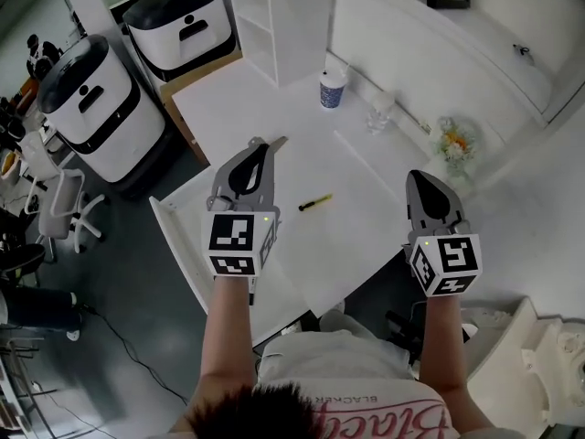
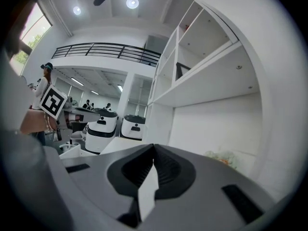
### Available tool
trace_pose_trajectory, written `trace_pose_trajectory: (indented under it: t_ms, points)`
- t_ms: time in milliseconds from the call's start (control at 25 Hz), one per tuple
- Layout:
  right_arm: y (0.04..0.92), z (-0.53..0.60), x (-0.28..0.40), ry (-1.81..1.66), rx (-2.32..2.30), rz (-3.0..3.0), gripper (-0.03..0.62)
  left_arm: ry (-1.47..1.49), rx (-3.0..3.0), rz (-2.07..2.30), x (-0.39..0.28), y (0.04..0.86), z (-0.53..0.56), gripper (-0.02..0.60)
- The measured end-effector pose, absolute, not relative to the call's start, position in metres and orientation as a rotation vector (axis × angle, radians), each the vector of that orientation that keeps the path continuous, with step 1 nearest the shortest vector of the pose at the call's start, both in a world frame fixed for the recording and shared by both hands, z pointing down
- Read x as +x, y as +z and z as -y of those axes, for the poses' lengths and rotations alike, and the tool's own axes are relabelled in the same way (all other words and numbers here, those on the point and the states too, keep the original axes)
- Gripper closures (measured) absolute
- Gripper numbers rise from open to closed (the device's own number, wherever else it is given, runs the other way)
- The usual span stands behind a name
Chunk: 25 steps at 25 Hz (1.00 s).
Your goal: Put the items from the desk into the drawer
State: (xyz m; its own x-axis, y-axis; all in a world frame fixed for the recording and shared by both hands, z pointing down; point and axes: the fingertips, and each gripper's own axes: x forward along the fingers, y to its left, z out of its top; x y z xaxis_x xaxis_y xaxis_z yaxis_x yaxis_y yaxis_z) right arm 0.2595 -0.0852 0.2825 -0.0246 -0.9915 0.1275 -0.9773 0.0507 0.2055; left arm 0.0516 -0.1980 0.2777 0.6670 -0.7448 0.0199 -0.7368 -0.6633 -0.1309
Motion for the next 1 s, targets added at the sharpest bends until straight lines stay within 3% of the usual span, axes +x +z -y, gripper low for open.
trace_pose_trajectory:
  t_ms: [200,320,400,1000]
  points:
    - [0.290,0.081,0.278,-0.057,2.044,2.050,0.586,-0.189,-2.827,-1.118,0.081,0.294,0.200,0.555]
    - [0.297,0.083,0.280,-0.036,2.041,2.045,0.586,-0.240,-2.890,-1.024,0.095,0.307,0.202,0.444]
    - [0.302,0.085,0.279,-0.021,2.033,2.043,0.586,-0.288,-2.912,-0.984,0.102,0.318,0.204,0.405]
    - [0.366,0.090,0.274,0.156,1.947,2.007,0.586,-0.842,-3.013,-0.664,0.144,0.450,0.199,0.390]
